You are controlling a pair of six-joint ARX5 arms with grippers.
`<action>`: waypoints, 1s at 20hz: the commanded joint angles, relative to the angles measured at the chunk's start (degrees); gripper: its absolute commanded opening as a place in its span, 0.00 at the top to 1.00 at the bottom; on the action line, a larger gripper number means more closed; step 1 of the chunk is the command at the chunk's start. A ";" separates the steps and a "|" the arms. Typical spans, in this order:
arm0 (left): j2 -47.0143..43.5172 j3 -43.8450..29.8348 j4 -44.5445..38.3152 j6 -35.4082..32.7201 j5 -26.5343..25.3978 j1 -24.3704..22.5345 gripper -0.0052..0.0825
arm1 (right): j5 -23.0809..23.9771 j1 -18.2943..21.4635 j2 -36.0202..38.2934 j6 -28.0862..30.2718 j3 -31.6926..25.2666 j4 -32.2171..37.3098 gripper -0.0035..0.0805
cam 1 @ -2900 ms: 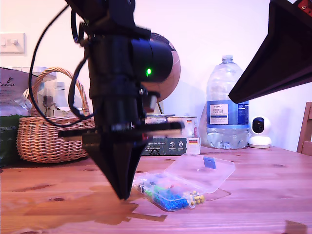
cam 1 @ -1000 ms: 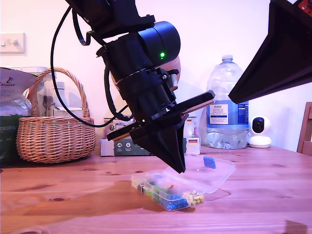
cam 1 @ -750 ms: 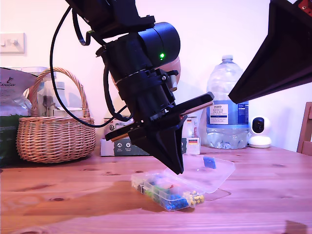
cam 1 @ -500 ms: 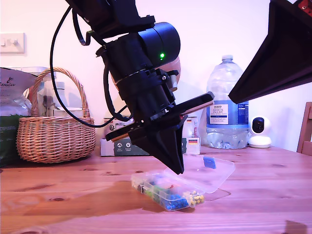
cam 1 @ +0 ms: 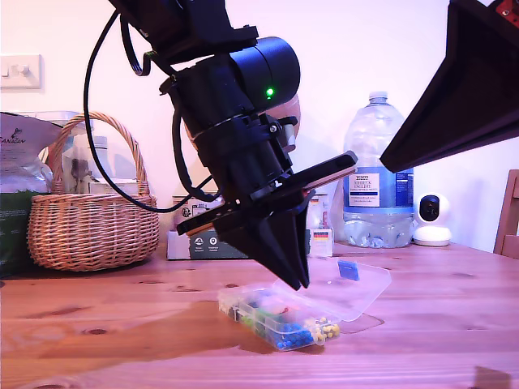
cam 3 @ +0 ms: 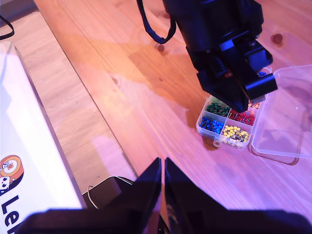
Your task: Sort the loose pins on the table into their correct compartments
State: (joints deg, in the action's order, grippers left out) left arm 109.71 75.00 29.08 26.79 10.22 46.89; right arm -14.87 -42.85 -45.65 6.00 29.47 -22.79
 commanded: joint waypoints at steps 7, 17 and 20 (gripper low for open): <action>-7.23 -0.61 0.59 -9.25 -7.10 0.52 0.97 | 5.31 1.29 -0.20 -6.67 -0.11 5.75 0.97; -24.17 -9.18 -9.14 -19.41 -15.15 0.44 0.97 | 18.05 10.19 -0.20 -11.65 -0.13 24.35 0.97; -31.85 -19.02 -16.57 -19.56 -15.10 -1.09 0.97 | 20.13 15.15 -0.20 -12.24 -0.20 29.38 0.97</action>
State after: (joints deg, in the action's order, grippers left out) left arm 79.64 59.51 14.76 7.44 -4.97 46.35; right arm 4.80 -28.99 -45.65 -5.82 29.47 4.82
